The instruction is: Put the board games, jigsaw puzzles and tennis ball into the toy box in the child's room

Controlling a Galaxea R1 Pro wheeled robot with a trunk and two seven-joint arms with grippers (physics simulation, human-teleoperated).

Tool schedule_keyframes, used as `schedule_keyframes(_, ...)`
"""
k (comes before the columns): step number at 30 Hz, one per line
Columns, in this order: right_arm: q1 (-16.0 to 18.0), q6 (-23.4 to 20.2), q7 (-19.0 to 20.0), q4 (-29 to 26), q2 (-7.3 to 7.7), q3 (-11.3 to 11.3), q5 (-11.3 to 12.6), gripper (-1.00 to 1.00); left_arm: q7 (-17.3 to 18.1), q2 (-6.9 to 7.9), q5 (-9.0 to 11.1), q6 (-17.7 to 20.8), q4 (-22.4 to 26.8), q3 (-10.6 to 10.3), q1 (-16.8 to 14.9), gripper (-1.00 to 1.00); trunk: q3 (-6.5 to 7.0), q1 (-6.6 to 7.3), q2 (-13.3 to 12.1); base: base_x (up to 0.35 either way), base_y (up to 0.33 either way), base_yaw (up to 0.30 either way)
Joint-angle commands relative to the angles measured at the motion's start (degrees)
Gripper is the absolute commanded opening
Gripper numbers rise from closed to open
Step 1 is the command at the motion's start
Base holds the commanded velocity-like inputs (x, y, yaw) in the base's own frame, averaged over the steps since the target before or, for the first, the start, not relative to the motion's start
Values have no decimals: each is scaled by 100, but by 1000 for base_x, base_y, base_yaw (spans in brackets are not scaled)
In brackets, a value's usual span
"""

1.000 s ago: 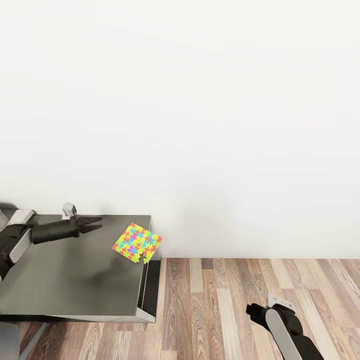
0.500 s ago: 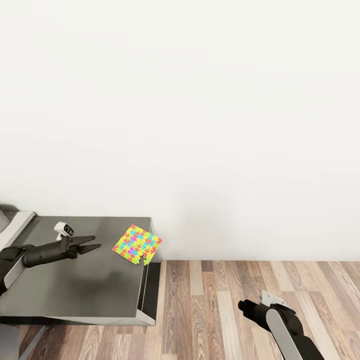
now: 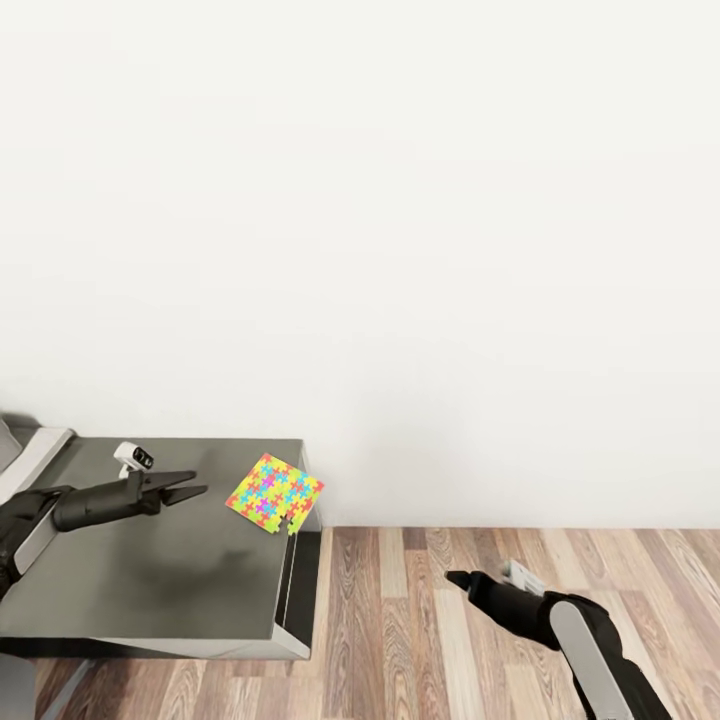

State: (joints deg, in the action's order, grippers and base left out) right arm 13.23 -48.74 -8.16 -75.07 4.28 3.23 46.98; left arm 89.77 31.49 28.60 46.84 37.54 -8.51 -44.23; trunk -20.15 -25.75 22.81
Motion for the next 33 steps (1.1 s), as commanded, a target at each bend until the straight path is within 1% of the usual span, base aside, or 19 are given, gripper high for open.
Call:
schedule_keyframes(1,6,-85,3,-20,6,18,127,100,23,7,23,61,3,-33,-7,100,-7,-3,11,0,0,0)
schedule_keyframes(2,2,-186,123,-48,18,41,228,100,23,7,23,61,11,-34,-7,100,-6,-3,11,0,0,0)
schedule_keyframes(4,-4,-275,316,-100,31,61,314,100,23,7,26,61,18,-36,-7,100,-3,-3,11,0,0,0)
schedule_keyframes(5,-6,-291,386,-109,34,65,331,100,23,5,27,61,19,-36,-7,100,-3,-3,11,0,0,0)
schedule_keyframes(6,-9,-309,576,-109,35,70,348,100,23,-16,27,61,28,-36,-5,100,-2,-3,11,0,0,0)
schedule_keyframes(10,-12,-311,753,-82,21,42,327,100,23,-51,25,62,35,-37,-5,100,-2,-3,11,0,0,0)
schedule_keyframes(20,-13,-307,826,-10,26,123,374,100,23,-63,23,62,40,-32,-5,100,-1,-3,11,0,0,0)
schedule_keyframes(22,-13,-305,826,-11,21,179,382,100,23,-64,23,62,41,-31,-4,100,-1,-3,11,0,0,0)
schedule_keyframes(26,-13,-307,824,-15,-12,369,389,100,23,-64,22,62,39,-32,-3,100,13,-3,11,0,0,53)
schedule_keyframes(33,-13,-314,838,-16,-43,426,390,100,23,-64,22,62,39,-30,-3,100,51,-3,11,0,0,115)
